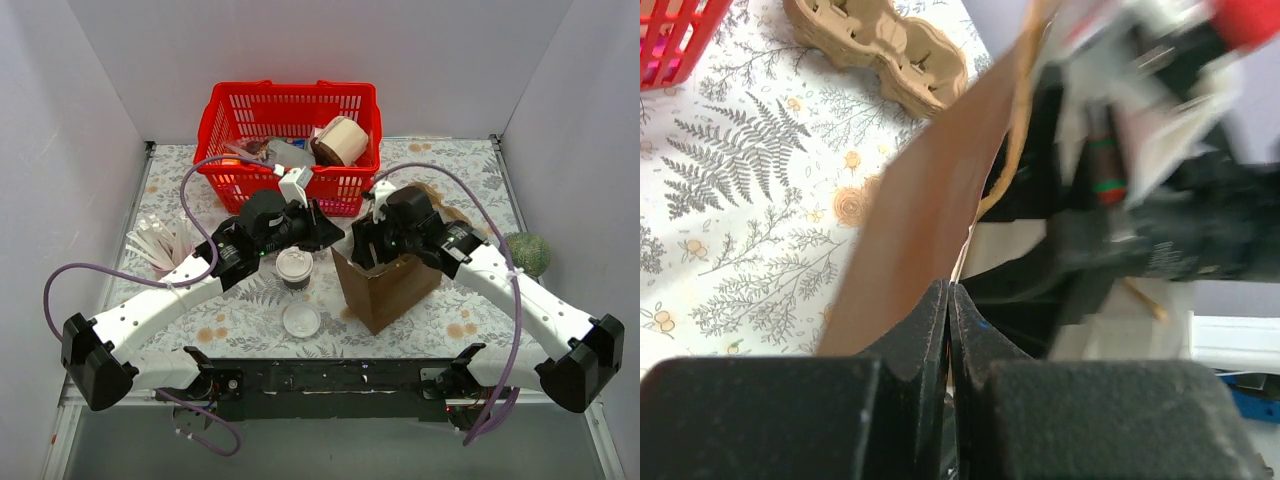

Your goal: Pack the takeout coffee

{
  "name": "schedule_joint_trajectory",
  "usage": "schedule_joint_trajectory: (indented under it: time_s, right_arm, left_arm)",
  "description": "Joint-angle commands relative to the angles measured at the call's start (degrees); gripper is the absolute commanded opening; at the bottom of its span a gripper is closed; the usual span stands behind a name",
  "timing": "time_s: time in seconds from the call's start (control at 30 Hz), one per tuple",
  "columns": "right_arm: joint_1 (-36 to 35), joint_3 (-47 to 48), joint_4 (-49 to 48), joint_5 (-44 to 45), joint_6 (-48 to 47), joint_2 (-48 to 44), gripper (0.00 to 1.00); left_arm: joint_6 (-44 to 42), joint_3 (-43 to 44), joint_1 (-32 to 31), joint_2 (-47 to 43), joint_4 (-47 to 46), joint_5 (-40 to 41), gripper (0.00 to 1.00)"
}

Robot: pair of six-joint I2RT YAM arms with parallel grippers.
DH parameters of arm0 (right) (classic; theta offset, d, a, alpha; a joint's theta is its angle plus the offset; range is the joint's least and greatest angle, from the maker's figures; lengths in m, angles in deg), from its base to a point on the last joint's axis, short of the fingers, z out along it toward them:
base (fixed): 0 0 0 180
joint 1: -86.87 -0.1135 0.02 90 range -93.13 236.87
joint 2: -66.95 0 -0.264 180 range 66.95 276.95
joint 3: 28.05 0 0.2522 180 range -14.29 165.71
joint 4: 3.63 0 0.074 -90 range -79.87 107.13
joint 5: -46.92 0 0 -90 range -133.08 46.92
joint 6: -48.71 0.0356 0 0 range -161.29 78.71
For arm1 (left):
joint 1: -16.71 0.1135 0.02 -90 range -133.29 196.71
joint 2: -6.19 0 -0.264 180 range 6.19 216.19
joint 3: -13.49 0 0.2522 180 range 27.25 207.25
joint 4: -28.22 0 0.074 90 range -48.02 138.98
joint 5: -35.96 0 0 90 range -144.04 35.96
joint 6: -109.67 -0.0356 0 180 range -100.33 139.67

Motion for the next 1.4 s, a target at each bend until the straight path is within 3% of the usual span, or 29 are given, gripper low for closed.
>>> schedule_joint_trajectory:
  time_s: [0.0, 0.2, 0.4, 0.57, 0.77, 1.07, 1.37]
  right_arm:
    - [-0.01, 10.07, 3.65, 5.28, 4.50, -3.20, 0.77]
    - [-0.01, 12.37, 2.87, 13.55, 5.91, -5.75, 0.82]
    - [-0.01, 11.76, -0.38, 22.94, 8.80, -11.28, 0.94]
    - [-0.01, 13.16, -1.27, 30.50, 9.16, -15.07, 0.93]
    - [0.25, 15.71, 8.03, 38.05, 16.71, -13.76, 0.91]
    - [2.80, 20.28, 20.94, 37.55, 26.21, -3.03, 0.89]
    - [3.85, 18.52, 21.06, 37.99, 25.52, -7.68, 0.88]
  left_arm:
    - [-3.70, -0.04, -0.43, -0.83, -2.51, -0.59, 0.00]
    - [-3.34, 0.41, -0.52, -0.30, -2.77, -0.32, 0.00]
    - [-2.81, -0.47, -0.61, -0.74, -3.83, 1.78, 0.00]
    - [-2.38, -1.08, -1.31, -0.13, -4.18, 5.29, 0.00]
    - [-0.19, -1.44, -2.10, -0.13, -7.08, 8.20, 0.00]
    - [1.22, -1.26, -8.25, 0.66, -9.19, 18.64, 0.00]
    - [4.83, -1.88, -11.77, 2.51, -8.75, 24.72, 0.00]
